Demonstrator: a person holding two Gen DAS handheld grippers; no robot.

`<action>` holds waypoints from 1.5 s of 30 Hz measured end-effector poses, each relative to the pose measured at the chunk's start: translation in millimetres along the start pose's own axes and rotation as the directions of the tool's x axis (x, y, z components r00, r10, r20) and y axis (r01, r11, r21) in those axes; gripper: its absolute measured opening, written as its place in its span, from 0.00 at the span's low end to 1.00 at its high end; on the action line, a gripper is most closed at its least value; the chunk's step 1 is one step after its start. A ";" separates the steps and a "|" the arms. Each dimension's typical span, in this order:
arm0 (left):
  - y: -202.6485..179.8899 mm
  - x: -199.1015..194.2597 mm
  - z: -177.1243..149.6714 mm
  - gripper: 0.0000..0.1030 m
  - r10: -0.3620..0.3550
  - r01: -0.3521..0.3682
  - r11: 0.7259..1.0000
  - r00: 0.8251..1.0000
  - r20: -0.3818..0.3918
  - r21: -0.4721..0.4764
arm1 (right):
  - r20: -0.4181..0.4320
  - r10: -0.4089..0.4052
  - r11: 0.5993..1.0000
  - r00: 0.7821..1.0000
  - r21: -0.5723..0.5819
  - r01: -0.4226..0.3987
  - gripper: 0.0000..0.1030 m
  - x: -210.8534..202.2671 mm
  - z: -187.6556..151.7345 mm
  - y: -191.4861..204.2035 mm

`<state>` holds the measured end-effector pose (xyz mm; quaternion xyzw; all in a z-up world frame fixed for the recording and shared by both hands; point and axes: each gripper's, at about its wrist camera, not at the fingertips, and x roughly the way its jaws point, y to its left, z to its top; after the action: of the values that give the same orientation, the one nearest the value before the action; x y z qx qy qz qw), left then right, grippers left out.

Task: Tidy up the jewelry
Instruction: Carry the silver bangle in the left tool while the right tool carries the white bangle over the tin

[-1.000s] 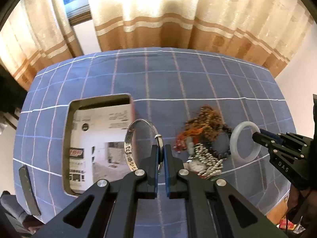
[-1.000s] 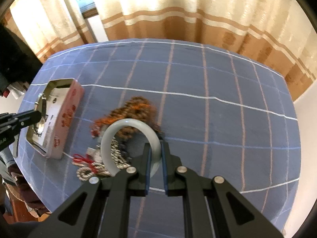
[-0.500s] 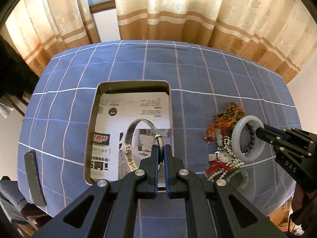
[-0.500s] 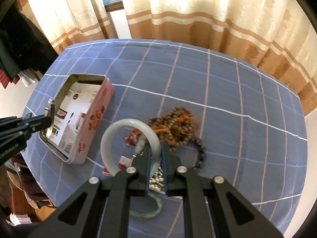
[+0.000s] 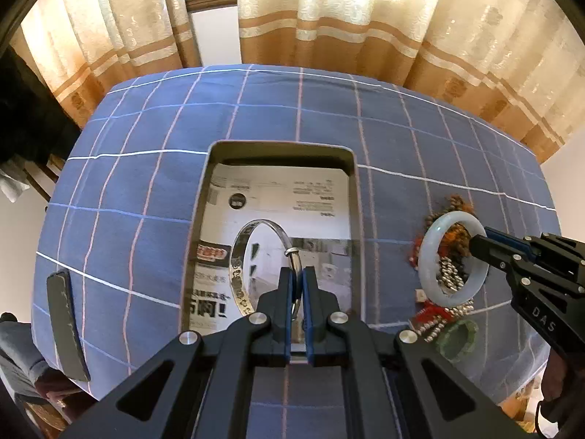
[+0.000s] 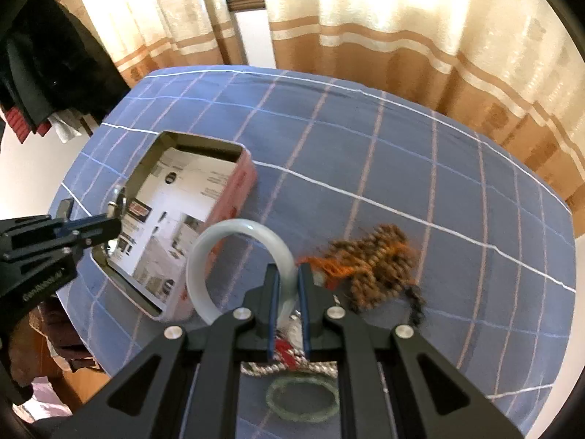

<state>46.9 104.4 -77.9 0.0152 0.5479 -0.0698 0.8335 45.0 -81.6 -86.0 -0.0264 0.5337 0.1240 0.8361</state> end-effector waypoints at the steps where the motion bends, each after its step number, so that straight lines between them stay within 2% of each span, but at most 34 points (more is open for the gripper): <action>1: 1.6 1.0 1.2 0.04 0.003 -0.003 1.000 1.000 0.001 -0.001 | -0.001 0.005 1.000 1.000 -0.006 -0.005 0.12 1.9 3.3 3.4; 15: 28.0 30.4 26.1 0.04 0.019 -0.019 0.999 1.000 0.000 -0.030 | -0.010 0.057 0.997 0.998 -0.045 -0.057 0.12 36.9 52.1 42.8; 21: 33.6 40.3 34.7 0.04 0.019 -0.019 0.999 1.000 -0.002 -0.029 | -0.015 0.047 0.997 0.999 -0.052 -0.048 0.12 53.5 67.3 53.3; 45: 35.8 69.9 35.8 0.05 0.008 -0.009 1.000 0.998 -0.059 -0.028 | -0.070 0.024 0.997 0.997 -0.076 -0.030 0.13 85.8 76.7 63.0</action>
<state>111.5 129.2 -129.5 0.0080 0.5732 -0.0581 0.8173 132.3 8.2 -124.6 -0.0556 0.5572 0.1548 0.8139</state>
